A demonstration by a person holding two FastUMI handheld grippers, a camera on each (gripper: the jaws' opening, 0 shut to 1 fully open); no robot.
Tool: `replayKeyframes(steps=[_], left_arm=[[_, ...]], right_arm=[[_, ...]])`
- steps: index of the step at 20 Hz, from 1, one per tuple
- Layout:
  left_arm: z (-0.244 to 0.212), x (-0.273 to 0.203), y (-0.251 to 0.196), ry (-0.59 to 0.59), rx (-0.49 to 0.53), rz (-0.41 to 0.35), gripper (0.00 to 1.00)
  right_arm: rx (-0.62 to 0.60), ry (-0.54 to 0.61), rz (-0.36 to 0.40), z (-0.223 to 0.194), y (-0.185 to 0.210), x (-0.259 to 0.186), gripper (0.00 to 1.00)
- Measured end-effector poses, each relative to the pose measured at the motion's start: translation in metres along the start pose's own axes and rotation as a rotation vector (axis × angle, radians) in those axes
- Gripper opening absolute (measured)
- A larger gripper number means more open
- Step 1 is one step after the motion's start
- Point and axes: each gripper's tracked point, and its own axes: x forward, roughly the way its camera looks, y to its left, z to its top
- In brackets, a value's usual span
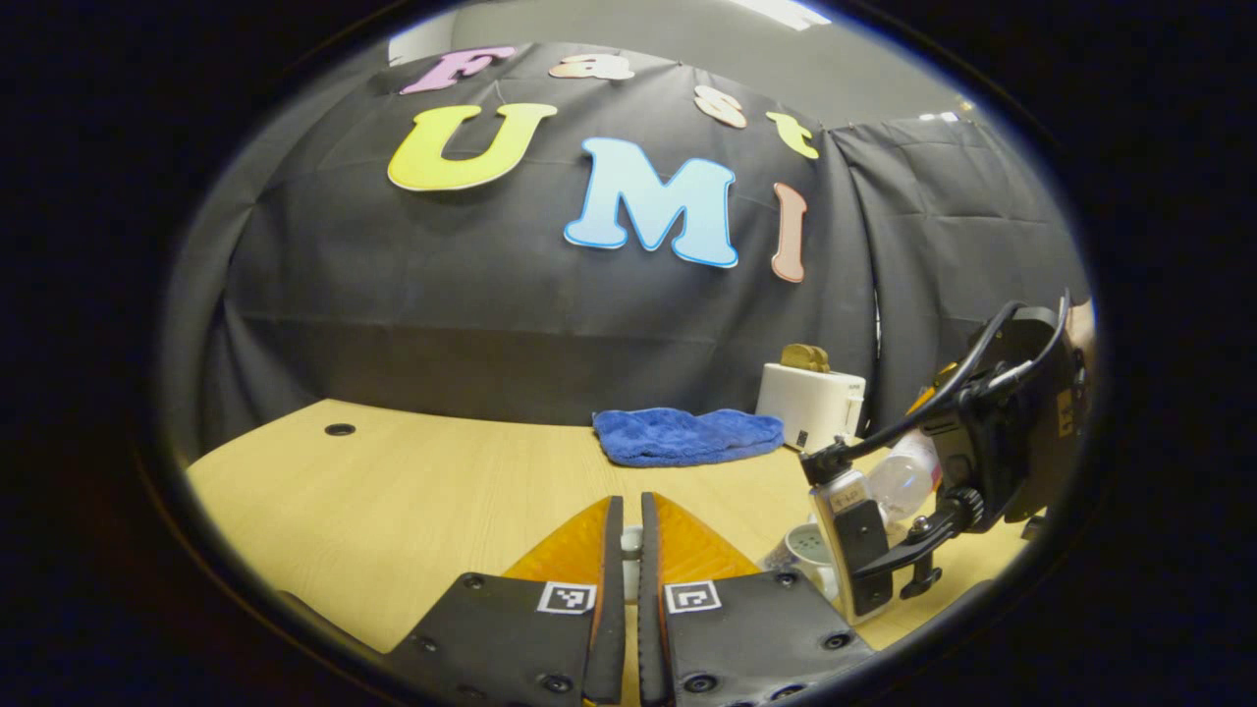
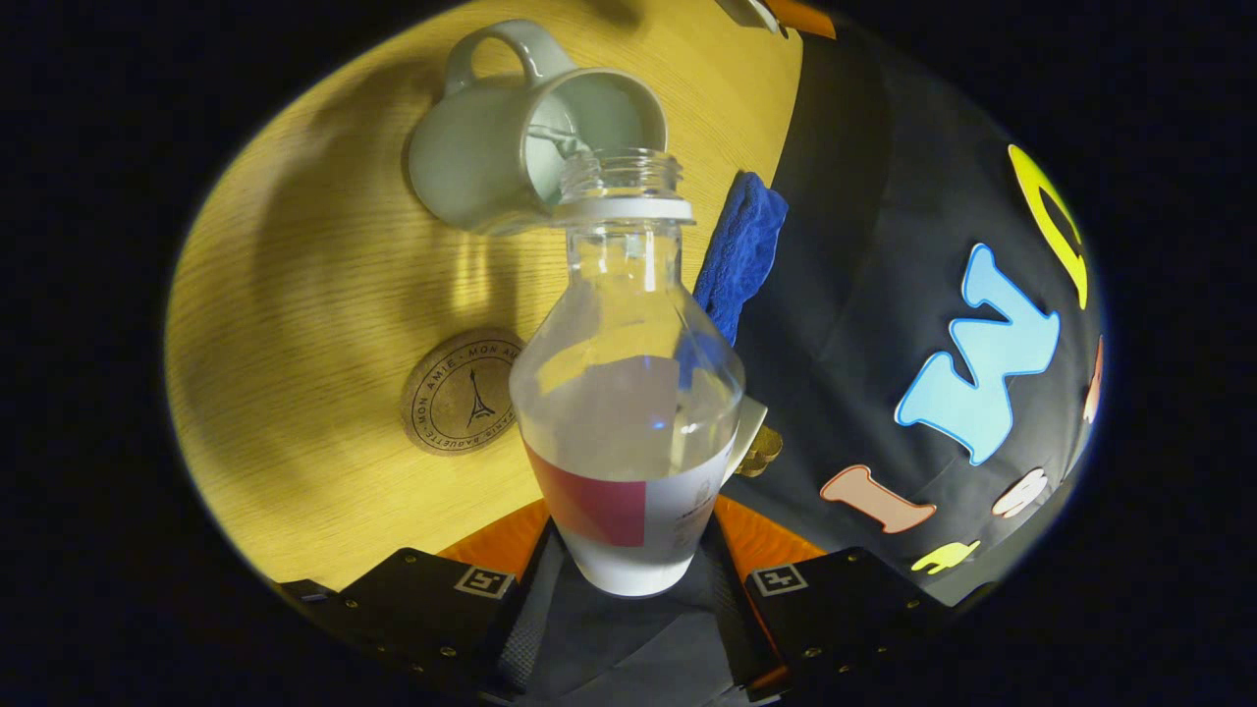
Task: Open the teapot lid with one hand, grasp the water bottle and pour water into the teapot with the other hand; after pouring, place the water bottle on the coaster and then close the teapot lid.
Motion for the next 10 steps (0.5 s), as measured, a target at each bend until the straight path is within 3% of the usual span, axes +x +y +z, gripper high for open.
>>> replayKeyframes(steps=[10], left_arm=[[-0.007,-0.007,0.003,-0.016,-0.043,0.004,0.12]], right_arm=[[-0.081,0.034,0.000,0.000,-0.013,-0.006,0.72]])
